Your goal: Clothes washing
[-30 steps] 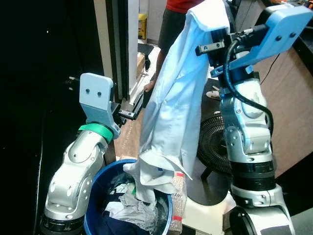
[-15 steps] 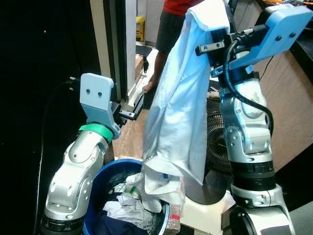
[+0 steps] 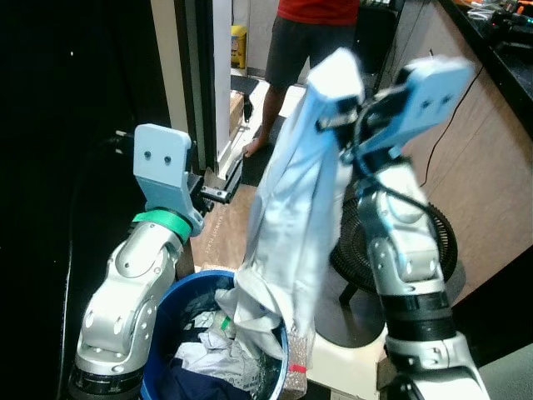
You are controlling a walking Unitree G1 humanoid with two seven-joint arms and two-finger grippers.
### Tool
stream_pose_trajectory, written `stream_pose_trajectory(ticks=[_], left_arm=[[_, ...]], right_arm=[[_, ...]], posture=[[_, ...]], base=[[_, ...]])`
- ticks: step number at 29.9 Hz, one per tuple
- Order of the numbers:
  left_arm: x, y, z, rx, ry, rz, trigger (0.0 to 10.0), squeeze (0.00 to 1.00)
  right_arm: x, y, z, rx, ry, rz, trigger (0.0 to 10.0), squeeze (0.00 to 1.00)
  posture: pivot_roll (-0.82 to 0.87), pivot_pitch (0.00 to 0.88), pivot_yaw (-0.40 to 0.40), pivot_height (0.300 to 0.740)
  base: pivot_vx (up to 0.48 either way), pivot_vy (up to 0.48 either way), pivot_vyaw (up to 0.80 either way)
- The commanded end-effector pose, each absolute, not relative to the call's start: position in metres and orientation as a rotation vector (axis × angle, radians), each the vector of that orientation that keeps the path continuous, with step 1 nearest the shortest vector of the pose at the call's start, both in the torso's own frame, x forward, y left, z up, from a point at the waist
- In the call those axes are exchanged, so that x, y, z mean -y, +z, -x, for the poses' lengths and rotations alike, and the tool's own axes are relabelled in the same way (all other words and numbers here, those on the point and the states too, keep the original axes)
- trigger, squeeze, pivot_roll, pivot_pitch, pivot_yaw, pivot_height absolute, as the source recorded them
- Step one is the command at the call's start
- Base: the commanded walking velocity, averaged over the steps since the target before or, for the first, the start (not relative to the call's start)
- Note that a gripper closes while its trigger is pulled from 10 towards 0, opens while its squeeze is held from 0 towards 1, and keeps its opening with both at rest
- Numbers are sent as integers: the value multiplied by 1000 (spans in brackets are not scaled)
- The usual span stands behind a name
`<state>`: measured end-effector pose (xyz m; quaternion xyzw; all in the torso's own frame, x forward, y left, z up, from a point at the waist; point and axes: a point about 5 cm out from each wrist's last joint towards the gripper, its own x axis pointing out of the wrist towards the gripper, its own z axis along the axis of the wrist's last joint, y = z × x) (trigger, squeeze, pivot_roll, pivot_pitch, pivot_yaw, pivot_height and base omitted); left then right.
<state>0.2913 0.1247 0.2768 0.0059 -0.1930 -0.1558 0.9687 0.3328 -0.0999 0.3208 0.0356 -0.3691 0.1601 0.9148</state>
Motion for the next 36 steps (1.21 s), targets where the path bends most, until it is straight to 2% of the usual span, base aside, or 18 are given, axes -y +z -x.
stream_pose_trajectory(ticks=[1,10,11,16,21,27,29,36], left_arm=[[-120,282,-284,431,-361,-27,10000,0],[-108,279,-278,432,-449,-57,10000,0],[-111,277,-281,417,-424,-34,10000,0],[-114,276,-283,410,-409,-20,10000,0],[-115,267,-283,371,-400,-11,10000,0],[-123,248,-292,277,-333,10,10000,0],[-125,245,-293,256,-317,19,10000,0],[-132,233,-299,187,-269,17,10000,0]], right_arm=[[99,326,-327,798,334,-65,10000,0],[99,322,-328,792,332,2,10000,0],[101,296,-341,674,313,45,10000,0],[107,253,-355,513,289,145,10000,0],[117,178,-367,157,298,279,10000,0],[113,138,-362,-28,317,195,10000,0],[112,131,-361,-49,308,140,10000,0],[106,122,-356,-37,329,163,10000,0]], posture=[[102,93,-14,724],[95,91,-14,724],[91,90,-17,724],[95,91,-20,724],[98,93,-23,724],[100,94,-23,724],[100,95,-22,724],[97,95,-20,724]], base=[[0,0,0],[0,0,0],[0,0,0],[0,0,0],[0,0,0],[0,0,0],[0,0,0],[0,0,0]])
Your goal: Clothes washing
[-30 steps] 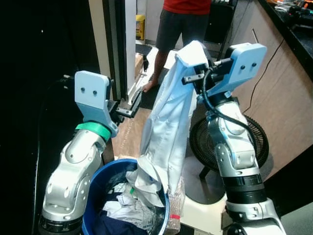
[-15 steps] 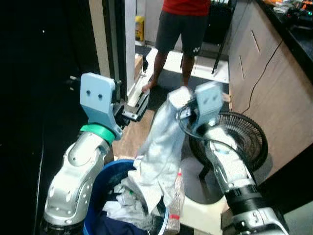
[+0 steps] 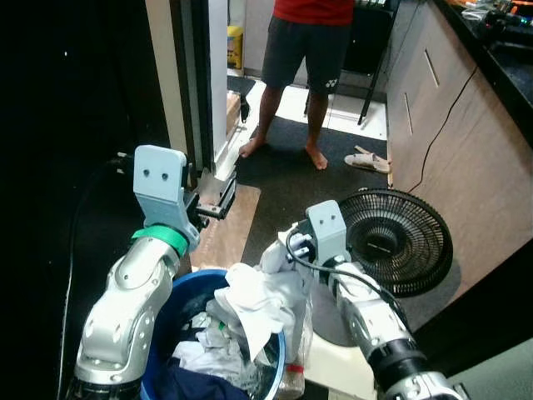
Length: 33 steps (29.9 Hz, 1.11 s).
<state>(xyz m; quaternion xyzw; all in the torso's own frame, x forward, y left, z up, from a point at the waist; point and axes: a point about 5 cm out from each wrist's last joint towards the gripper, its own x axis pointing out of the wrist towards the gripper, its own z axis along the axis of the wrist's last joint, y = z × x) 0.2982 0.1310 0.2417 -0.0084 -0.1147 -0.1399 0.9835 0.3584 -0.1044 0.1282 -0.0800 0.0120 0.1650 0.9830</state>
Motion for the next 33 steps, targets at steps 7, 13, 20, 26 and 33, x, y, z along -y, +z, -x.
stream_pose_trajectory(ticks=[7,13,20,26,33], left_arm=[[-131,234,-301,205,-269,18,10000,0],[-131,235,-301,212,-263,15,10000,0],[-131,233,-302,196,-258,13,10000,0],[-131,232,-302,194,-257,17,10000,0],[-131,232,-302,197,-252,15,10000,0]], right_arm=[[106,131,-359,8,328,146,10000,0],[106,134,-360,24,328,145,10000,0],[106,136,-360,42,328,142,10000,0],[106,141,-361,71,318,131,10000,0],[109,147,-363,100,292,104,10000,0]], posture=[[93,91,-19,724],[93,88,-21,724],[93,86,-23,724],[92,80,-24,724],[91,83,-22,724]], base=[[0,0,0],[0,0,0],[0,0,0],[0,0,0],[0,0,0]])
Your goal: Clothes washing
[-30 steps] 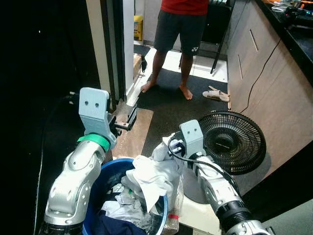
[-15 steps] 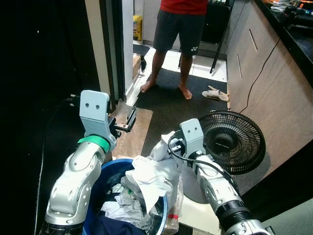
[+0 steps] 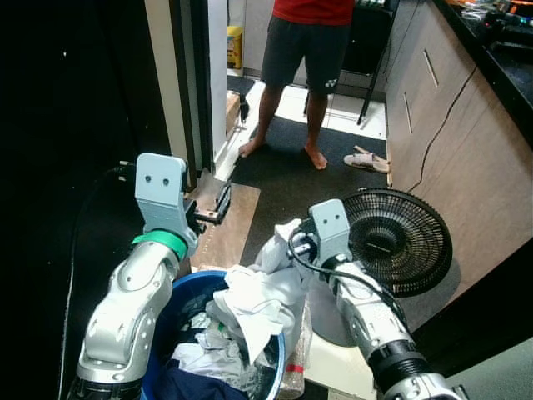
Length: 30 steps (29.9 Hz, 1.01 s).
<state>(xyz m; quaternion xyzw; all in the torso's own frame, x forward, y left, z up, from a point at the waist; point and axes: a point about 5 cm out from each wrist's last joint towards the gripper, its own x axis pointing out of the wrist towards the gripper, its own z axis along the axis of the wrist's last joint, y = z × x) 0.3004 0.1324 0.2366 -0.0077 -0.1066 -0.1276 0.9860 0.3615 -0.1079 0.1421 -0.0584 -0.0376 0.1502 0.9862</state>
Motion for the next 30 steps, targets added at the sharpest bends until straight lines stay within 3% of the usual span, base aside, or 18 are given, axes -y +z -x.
stream_pose_trajectory(ticks=[1,4,30], left_arm=[[-131,232,-302,197,-252,15,10000,0],[-132,232,-302,197,-249,17,10000,0],[-133,232,-302,192,-241,14,10000,0]], right_arm=[[109,147,-363,100,292,104,10000,0],[110,149,-363,112,278,86,10000,0],[112,152,-365,125,262,53,10000,0]], posture=[[91,83,-22,724],[91,83,-22,724],[96,93,-19,724]], base=[[0,0,0],[0,0,0],[0,0,-800]])
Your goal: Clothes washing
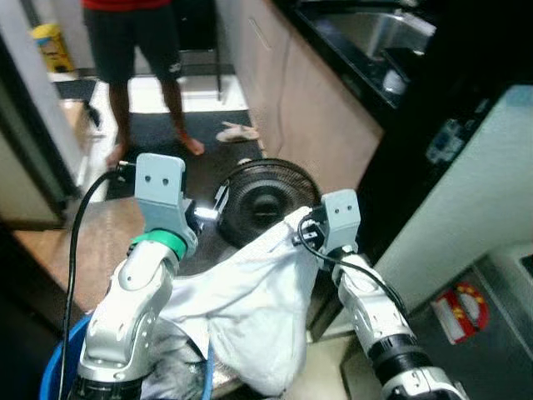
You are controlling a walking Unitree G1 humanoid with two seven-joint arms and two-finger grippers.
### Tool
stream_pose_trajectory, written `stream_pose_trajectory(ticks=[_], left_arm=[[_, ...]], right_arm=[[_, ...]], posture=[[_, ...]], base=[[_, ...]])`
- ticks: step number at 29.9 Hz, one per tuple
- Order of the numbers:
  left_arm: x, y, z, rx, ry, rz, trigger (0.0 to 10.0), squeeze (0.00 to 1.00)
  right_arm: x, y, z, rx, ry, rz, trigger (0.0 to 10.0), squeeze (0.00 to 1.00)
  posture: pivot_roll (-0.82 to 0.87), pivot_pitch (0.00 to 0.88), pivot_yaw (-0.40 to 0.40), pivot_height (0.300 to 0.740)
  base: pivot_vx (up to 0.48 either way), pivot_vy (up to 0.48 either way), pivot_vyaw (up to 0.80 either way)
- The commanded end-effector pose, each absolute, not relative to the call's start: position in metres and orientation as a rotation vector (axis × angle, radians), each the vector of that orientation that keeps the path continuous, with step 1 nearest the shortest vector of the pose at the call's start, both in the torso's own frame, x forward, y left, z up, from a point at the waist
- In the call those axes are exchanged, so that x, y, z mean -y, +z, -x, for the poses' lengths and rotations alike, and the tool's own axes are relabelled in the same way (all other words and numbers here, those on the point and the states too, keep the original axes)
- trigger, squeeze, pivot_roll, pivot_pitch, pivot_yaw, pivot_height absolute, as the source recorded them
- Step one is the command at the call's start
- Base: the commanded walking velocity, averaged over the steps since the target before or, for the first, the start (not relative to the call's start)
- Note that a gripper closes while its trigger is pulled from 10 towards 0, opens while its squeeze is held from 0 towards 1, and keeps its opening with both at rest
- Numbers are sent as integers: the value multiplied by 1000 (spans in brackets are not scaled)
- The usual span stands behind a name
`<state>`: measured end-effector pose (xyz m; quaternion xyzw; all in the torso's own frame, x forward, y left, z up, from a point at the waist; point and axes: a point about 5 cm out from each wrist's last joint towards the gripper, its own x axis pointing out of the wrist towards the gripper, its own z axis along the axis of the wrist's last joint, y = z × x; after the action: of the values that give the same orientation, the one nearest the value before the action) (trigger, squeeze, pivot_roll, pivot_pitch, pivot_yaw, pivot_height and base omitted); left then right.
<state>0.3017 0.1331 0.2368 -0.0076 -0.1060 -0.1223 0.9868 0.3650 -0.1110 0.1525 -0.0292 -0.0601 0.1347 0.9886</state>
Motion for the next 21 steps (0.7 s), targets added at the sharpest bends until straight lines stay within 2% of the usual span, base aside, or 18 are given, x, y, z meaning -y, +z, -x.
stream_pose_trajectory(ticks=[1,21], left_arm=[[-133,232,-302,191,-240,13,10000,0],[-134,231,-302,188,-236,14,10000,0]], right_arm=[[112,152,-365,125,261,53,10000,0],[115,151,-365,121,251,54,10000,0]], posture=[[96,93,-18,724],[96,93,-18,724]], base=[[0,0,-800],[0,0,-800]])
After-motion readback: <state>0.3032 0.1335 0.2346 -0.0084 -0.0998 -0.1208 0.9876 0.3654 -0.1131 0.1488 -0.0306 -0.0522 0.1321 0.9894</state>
